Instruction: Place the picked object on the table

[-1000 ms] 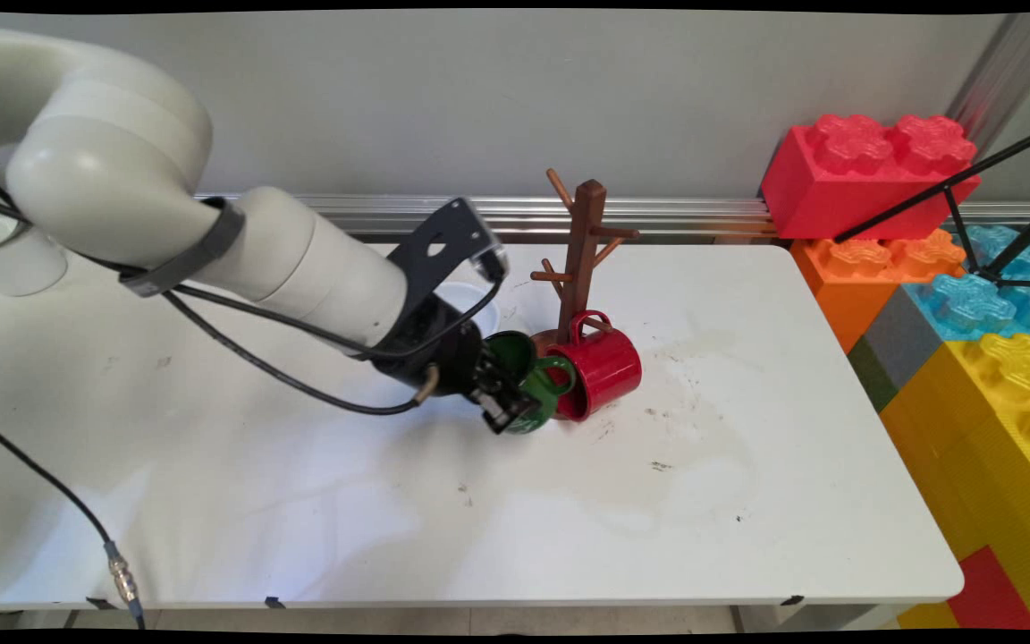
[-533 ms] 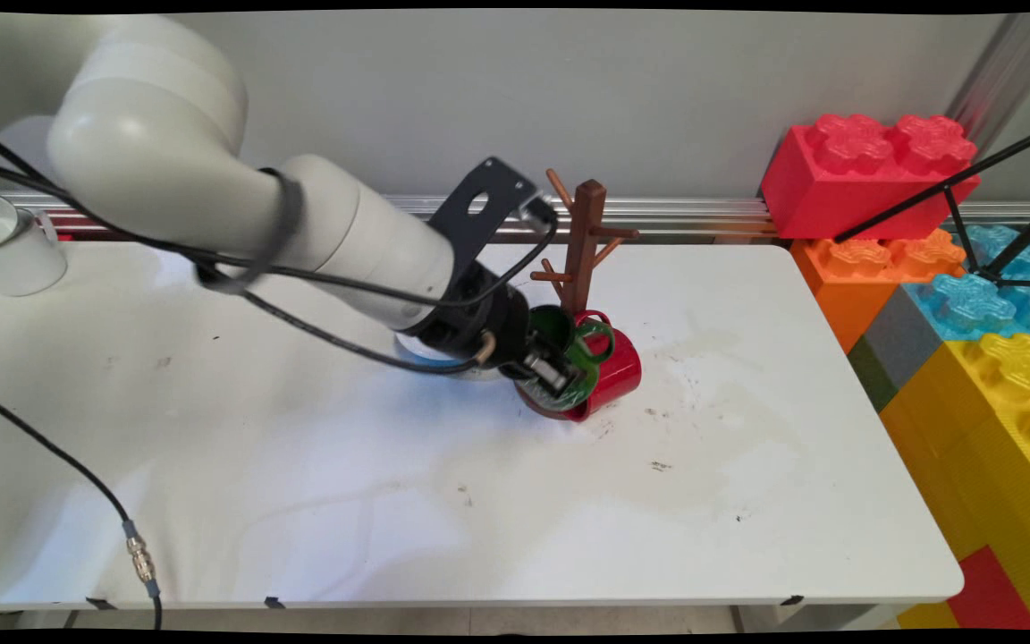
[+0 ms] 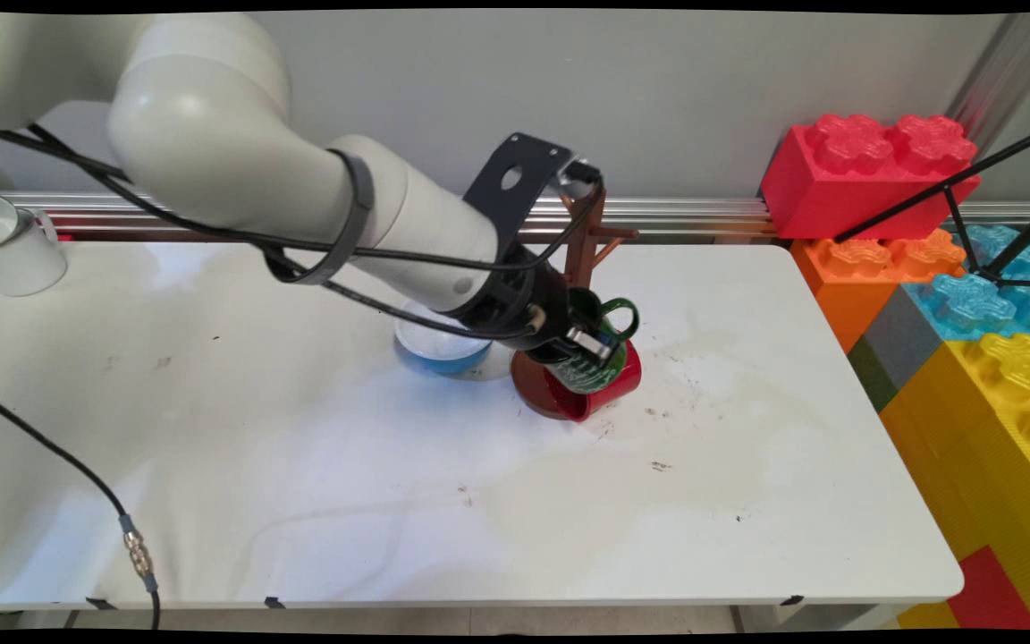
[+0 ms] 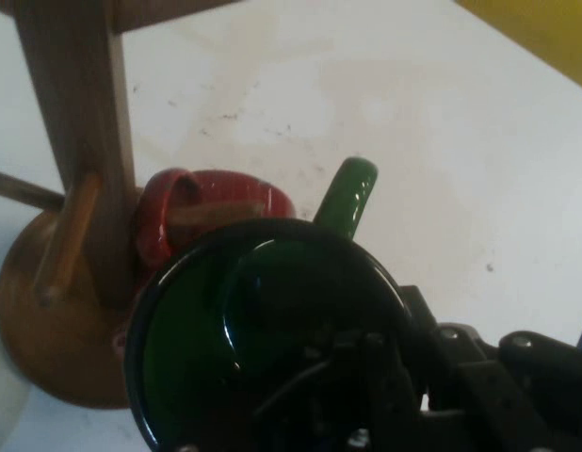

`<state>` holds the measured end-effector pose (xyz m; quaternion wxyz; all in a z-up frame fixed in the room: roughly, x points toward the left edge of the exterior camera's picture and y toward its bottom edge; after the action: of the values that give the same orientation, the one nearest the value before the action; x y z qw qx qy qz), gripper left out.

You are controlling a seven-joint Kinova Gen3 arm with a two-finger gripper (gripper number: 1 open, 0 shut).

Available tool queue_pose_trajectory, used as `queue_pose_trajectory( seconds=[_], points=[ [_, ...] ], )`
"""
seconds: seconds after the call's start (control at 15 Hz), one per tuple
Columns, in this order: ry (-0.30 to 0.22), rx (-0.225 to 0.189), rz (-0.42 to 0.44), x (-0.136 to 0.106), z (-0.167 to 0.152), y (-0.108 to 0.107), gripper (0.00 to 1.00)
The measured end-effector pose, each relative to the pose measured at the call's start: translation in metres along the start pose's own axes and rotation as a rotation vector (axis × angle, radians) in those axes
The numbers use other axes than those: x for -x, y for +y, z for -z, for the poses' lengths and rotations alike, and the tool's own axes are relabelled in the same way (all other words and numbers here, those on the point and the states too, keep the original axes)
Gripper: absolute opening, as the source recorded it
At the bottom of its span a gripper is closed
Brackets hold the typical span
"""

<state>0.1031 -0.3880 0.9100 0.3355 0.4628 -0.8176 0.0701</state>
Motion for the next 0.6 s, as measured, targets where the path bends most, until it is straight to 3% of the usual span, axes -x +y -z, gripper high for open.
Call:
queue_pose_trajectory(
  seconds=[0.6],
  points=[
    [0.041,0.010,0.059,-0.036,0.006,0.024,0.00]
  ],
)
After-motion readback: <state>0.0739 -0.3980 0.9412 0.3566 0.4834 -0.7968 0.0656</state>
